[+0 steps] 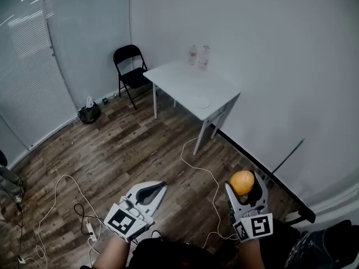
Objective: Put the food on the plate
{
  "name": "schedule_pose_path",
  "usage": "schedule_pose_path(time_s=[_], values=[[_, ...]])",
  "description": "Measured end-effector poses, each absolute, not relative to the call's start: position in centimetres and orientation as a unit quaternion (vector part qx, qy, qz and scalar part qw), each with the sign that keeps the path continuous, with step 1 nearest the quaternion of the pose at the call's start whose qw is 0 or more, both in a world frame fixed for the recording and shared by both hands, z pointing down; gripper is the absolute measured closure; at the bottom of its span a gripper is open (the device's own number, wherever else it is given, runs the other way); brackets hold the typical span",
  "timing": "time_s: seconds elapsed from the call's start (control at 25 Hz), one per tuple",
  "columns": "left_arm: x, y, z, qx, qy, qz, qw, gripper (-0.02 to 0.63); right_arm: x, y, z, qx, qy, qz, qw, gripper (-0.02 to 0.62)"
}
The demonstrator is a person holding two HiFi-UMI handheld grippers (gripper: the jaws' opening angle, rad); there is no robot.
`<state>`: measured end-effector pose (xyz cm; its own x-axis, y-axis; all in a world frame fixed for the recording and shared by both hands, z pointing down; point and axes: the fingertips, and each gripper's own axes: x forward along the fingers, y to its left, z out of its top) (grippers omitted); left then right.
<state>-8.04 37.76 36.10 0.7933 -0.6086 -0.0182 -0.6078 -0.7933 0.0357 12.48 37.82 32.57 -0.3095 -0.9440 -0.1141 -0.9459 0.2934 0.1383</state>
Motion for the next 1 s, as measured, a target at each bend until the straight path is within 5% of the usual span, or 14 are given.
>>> schedule_pose_path(time_s=[0.6,1.0], values=[[-14.9,33.8,38.0,0.952,-0.303,-0.032,0.023,0.583,4.5,34.8,34.5,-0.589,0.803,0.087,-0.008,0.223],[-13.6,26.6,38.1,0.948,-0.317,-0.027,0.023,0.583,6.2,26.7,35.5,-0.584,0.808,0.075,-0.013,0.223]])
